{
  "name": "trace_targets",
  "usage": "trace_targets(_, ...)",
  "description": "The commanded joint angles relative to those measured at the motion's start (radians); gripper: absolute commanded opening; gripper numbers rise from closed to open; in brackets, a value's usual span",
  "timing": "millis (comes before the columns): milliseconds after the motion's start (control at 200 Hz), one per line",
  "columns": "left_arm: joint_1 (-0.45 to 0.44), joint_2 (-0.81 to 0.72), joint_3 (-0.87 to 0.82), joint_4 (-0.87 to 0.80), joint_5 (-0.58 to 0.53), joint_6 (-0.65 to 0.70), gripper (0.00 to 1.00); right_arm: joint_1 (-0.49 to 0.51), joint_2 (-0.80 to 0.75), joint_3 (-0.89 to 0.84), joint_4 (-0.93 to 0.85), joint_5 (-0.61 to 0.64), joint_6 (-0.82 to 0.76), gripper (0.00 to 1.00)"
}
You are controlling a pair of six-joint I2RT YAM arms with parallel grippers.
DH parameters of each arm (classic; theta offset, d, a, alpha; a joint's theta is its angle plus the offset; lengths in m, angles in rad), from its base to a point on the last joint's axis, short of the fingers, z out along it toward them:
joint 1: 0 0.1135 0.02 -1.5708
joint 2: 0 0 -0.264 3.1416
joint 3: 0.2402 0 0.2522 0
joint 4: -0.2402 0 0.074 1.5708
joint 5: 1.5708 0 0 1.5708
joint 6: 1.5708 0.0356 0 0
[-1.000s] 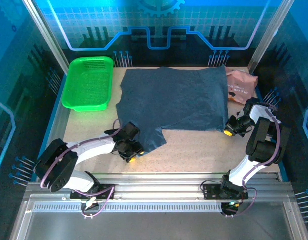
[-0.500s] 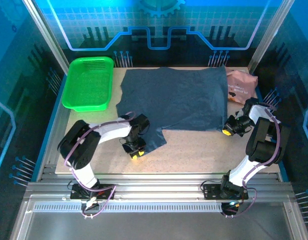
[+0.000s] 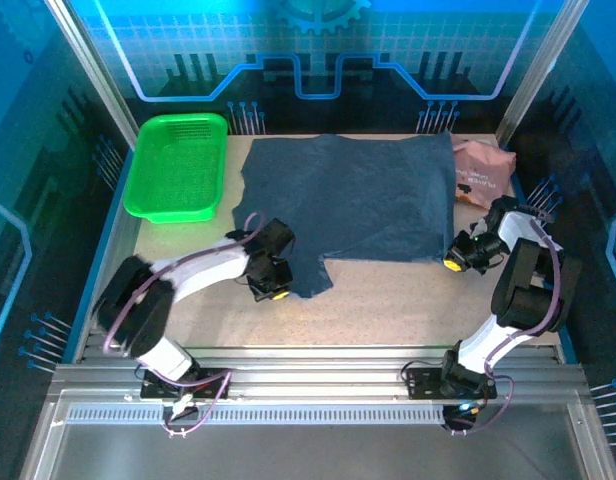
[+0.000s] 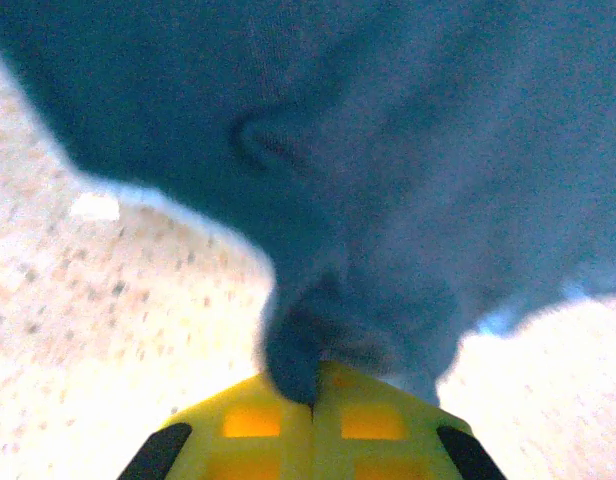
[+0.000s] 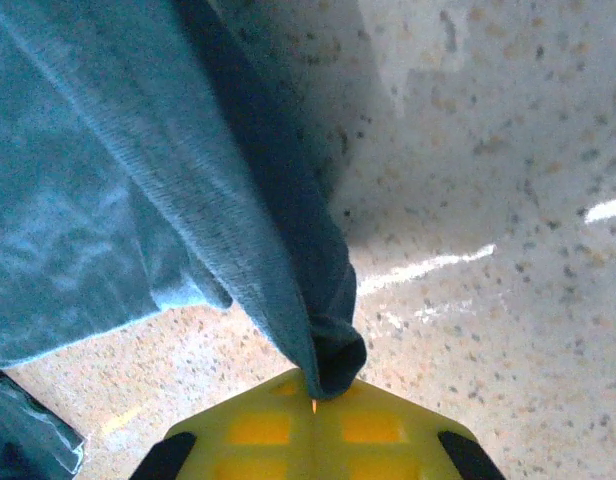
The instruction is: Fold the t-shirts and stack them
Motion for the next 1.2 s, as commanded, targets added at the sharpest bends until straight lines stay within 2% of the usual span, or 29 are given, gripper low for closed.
trace_targets(0, 0.003, -0.185, -0.109, -0.017, -0.036, -0.047, 0.00, 0.009, -0.070, -0.033, -0.077, -0.001, 0.021, 0.00)
trace_targets(220, -0.001, -0.484, -0.231, -0.168, -0.065, -0.150, 0.00, 0.009, -0.222, -0.095, -0.166, 0.052, 0.071, 0.00)
trace_targets(400, -0.004, -0.683, -0.247, -0.341, -0.111, -0.224, 0.00, -0.011, -0.316, -0.097, -0.238, 0.094, 0.079, 0.00)
trace_targets(535, -0.010, -0.774, -0.253, -0.409, -0.107, -0.272, 0.00, -0.023, -0.366, -0.100, -0.305, 0.097, 0.068, 0.00)
trace_targets(745, -0.016, -0.836, -0.203, -0.504, -0.133, -0.317, 0.00, -0.024, -0.408, -0.096, -0.351, 0.091, 0.098, 0.00)
trace_targets(875, -0.005, -0.824, -0.207, -0.455, -0.143, -0.330, 0.00, -0.026, -0.391, -0.071, -0.335, 0.073, 0.110, 0.00)
trace_targets(970, 0.049, -0.723, -0.176, -0.341, -0.108, -0.266, 0.00, -0.019, -0.358, -0.050, -0.297, 0.051, 0.121, 0.00)
trace_targets(1191, 0.290, -0.483, -0.005, -0.240, -0.027, -0.024, 0.00, 0.012, -0.219, 0.056, -0.240, 0.058, 0.113, 0.00)
